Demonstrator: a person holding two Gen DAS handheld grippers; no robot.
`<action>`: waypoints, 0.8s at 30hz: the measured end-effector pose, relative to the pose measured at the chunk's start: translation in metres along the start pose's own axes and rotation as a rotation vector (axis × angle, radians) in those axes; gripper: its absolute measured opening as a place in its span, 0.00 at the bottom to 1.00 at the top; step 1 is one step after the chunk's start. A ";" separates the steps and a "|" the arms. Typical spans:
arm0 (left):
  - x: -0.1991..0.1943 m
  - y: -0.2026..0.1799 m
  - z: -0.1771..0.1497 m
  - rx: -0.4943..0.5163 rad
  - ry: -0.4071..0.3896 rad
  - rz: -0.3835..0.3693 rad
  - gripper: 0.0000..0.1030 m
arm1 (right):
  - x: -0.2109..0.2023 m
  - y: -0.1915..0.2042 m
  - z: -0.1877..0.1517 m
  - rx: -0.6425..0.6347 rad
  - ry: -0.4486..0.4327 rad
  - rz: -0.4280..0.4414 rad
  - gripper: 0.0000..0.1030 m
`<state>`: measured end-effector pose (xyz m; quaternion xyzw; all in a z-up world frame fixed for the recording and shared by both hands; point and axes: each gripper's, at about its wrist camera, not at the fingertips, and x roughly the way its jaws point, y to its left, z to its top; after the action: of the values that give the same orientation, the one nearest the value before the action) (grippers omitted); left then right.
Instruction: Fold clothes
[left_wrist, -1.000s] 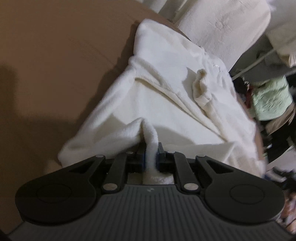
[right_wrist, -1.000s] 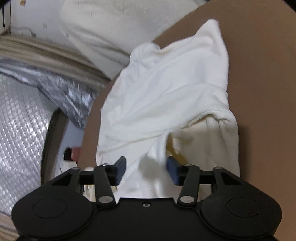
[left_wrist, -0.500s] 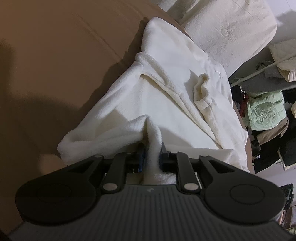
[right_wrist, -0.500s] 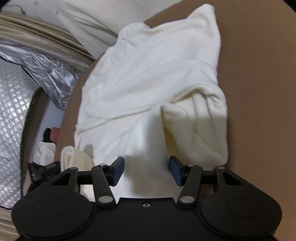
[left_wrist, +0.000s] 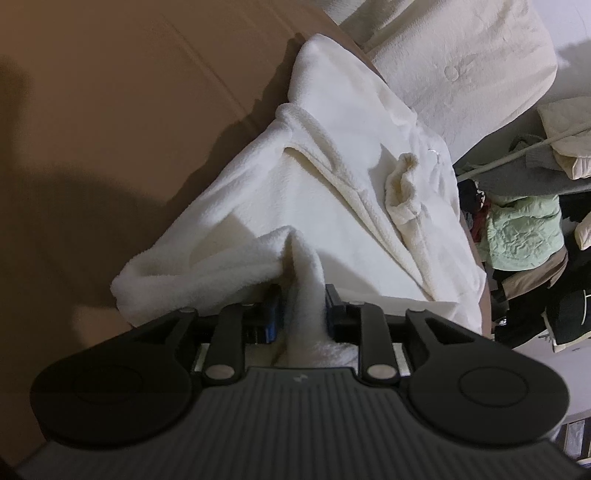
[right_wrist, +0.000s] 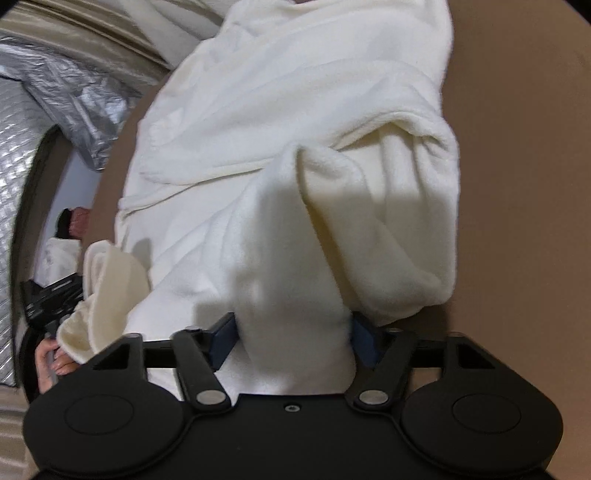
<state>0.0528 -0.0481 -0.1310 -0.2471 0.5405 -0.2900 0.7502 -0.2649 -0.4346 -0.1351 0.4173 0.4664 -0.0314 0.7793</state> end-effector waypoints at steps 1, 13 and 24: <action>0.000 -0.002 -0.001 0.013 -0.003 0.004 0.24 | -0.001 -0.001 0.000 0.003 0.009 0.024 0.20; -0.020 -0.038 -0.014 0.242 -0.118 0.074 0.10 | -0.067 0.017 -0.003 -0.034 -0.215 0.180 0.15; -0.041 -0.065 -0.023 0.375 -0.333 0.120 0.09 | -0.089 0.025 -0.008 -0.026 -0.363 0.308 0.15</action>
<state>0.0102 -0.0668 -0.0657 -0.1156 0.3600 -0.2954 0.8774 -0.3096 -0.4427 -0.0545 0.4610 0.2498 0.0192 0.8513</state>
